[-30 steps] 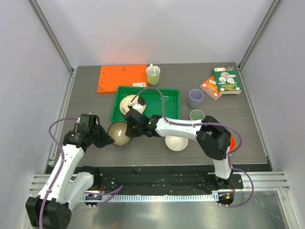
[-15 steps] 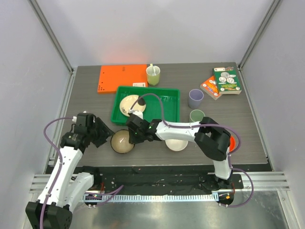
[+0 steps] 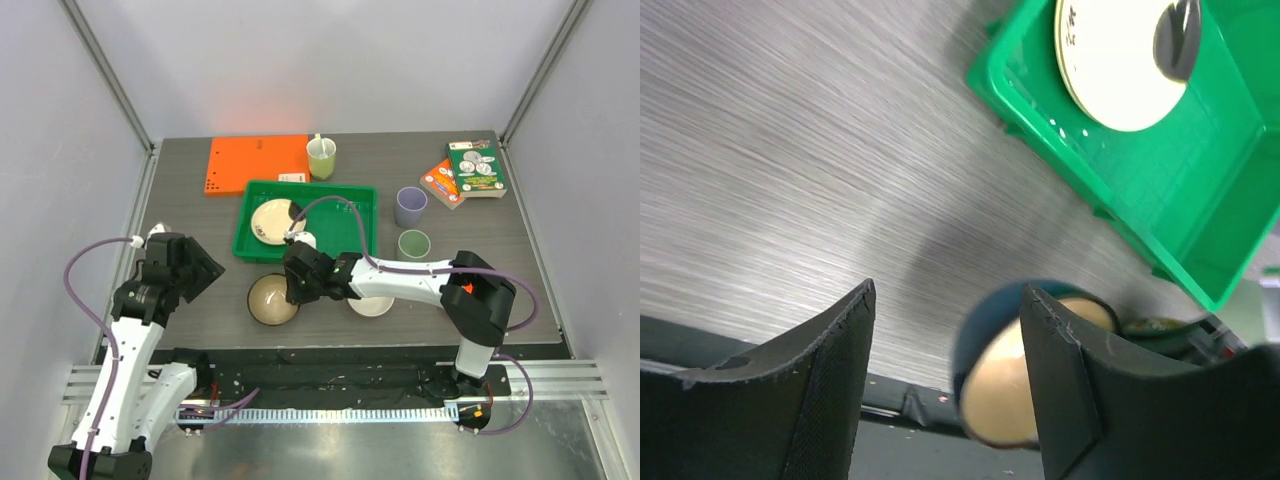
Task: Place the mixed dishes into the plastic bin
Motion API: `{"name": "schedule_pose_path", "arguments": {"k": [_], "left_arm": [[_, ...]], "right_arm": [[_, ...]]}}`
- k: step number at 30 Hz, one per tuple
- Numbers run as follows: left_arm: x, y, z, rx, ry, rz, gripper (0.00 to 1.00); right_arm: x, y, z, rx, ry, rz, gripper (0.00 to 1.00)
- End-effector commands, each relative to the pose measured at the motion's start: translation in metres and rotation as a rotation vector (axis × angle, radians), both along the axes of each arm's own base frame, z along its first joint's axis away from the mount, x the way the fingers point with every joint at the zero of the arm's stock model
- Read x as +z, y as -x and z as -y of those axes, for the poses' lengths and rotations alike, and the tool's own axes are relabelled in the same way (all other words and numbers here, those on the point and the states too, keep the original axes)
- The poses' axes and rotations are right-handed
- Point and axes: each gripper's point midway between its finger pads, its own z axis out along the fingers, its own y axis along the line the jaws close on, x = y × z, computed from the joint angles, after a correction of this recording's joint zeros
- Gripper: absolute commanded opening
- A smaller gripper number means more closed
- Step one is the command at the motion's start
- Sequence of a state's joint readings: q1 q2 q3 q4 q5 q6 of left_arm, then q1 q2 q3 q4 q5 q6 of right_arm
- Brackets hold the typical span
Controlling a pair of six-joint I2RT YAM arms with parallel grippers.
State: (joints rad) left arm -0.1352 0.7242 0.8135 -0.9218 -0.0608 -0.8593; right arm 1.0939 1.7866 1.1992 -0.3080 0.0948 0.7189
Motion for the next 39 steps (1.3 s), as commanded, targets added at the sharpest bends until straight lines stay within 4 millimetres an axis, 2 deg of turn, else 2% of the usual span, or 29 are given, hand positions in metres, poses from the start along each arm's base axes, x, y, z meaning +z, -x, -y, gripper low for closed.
{"name": "schedule_pose_path", "arguments": {"k": [1, 5, 10, 14, 15, 16, 17, 18, 19, 21, 22, 23, 24, 25, 26, 29, 30, 33, 34, 39], "left_arm": [[0.024, 0.002, -0.022, 0.035, -0.112, 0.037, 0.63], [0.039, -0.002, -0.015, 0.026, -0.065, 0.114, 0.73], [0.059, -0.008, -0.01, 0.038, -0.019, 0.191, 0.74], [0.056, -0.002, -0.02, 0.065, -0.063, 0.159, 0.76], [0.052, -0.001, -0.021, 0.068, -0.072, 0.146, 0.76], [0.05, 0.0, -0.021, 0.07, -0.069, 0.144, 0.76], [0.049, 0.0, -0.021, 0.071, -0.065, 0.144, 0.76], [0.044, 0.001, -0.02, 0.072, -0.062, 0.133, 0.76], [0.044, 0.0, -0.019, 0.073, -0.051, 0.137, 0.76], [0.04, -0.001, -0.017, 0.074, -0.045, 0.131, 0.76], [0.04, -0.002, -0.017, 0.074, -0.04, 0.135, 0.76], [0.038, -0.003, -0.016, 0.075, -0.037, 0.131, 0.76], [0.036, -0.003, -0.015, 0.072, -0.034, 0.124, 0.76], [0.036, -0.003, -0.014, 0.069, -0.031, 0.121, 0.76], [0.035, -0.003, -0.014, 0.067, -0.032, 0.115, 0.76], [0.031, -0.001, -0.015, 0.068, -0.038, 0.103, 0.76], [0.029, 0.0, -0.015, 0.067, -0.038, 0.1, 0.76], [0.027, 0.001, -0.015, 0.065, -0.036, 0.096, 0.76], [0.027, 0.001, -0.015, 0.065, -0.036, 0.098, 0.76], [0.022, 0.003, -0.015, 0.065, -0.04, 0.086, 0.76]], "right_arm": [[0.059, -0.016, -0.008, -0.022, -0.16, 0.096, 0.01], [0.06, -0.029, 0.004, -0.053, -0.137, 0.109, 0.01], [0.07, -0.035, 0.012, -0.067, -0.138, 0.137, 0.01], [0.08, -0.06, 0.027, -0.11, -0.145, 0.154, 0.01], [0.09, -0.069, 0.028, -0.117, -0.164, 0.163, 0.01], [0.092, -0.084, 0.037, -0.129, -0.156, 0.165, 0.01], [0.111, -0.098, 0.035, -0.138, -0.176, 0.194, 0.01], [0.116, -0.108, 0.037, -0.144, -0.171, 0.207, 0.01], [0.12, -0.123, 0.048, -0.158, -0.147, 0.22, 0.01], [0.135, -0.15, 0.042, -0.162, -0.14, 0.253, 0.01], [0.133, -0.158, 0.044, -0.164, -0.111, 0.245, 0.01], [0.111, -0.172, 0.043, -0.156, -0.054, 0.227, 0.01], [0.136, -0.188, 0.033, -0.157, -0.078, 0.274, 0.01], [0.13, -0.194, 0.032, -0.152, -0.048, 0.265, 0.01], [0.129, -0.209, 0.022, -0.152, -0.05, 0.278, 0.01], [0.117, -0.225, 0.011, -0.154, -0.065, 0.247, 0.01], [0.106, -0.233, 0.002, -0.153, -0.072, 0.226, 0.01], [0.094, -0.243, -0.004, -0.157, -0.07, 0.199, 0.01], [0.078, -0.243, -0.006, -0.152, -0.051, 0.178, 0.01], [0.053, -0.241, -0.007, -0.146, -0.025, 0.136, 0.01]]}}
